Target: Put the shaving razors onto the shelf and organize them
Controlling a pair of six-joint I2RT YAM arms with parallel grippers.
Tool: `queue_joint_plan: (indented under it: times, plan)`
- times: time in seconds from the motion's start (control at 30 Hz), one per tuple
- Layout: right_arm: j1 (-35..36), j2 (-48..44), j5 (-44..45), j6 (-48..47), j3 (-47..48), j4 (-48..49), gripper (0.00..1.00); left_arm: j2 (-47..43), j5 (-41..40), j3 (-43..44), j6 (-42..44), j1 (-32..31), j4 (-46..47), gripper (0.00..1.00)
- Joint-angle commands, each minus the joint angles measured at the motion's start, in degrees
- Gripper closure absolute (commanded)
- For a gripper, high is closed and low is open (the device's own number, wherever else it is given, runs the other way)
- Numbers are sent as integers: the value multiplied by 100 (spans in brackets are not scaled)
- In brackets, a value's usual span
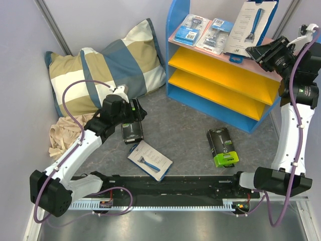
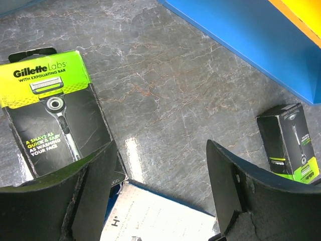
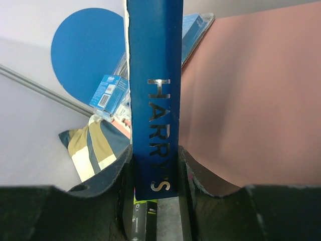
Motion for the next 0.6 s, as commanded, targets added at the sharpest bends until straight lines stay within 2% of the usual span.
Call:
queue_joint_plan:
  times: [0.0,0.23,0.37,0.57]
  plan:
    - [-97,-172,-433,119,-109,402,66,34,171,349,188,23,178,22]
    - [-194,-198,-591,154,-223,446,60,210,364,832,83,14,178,22]
    - [-247,-233,-645,163,-311,473,49,359,470,1323,4,6,186,22]
    - [-273,-269,-697,189,-399,508,43,561,576,1956,-32,-38,187,22]
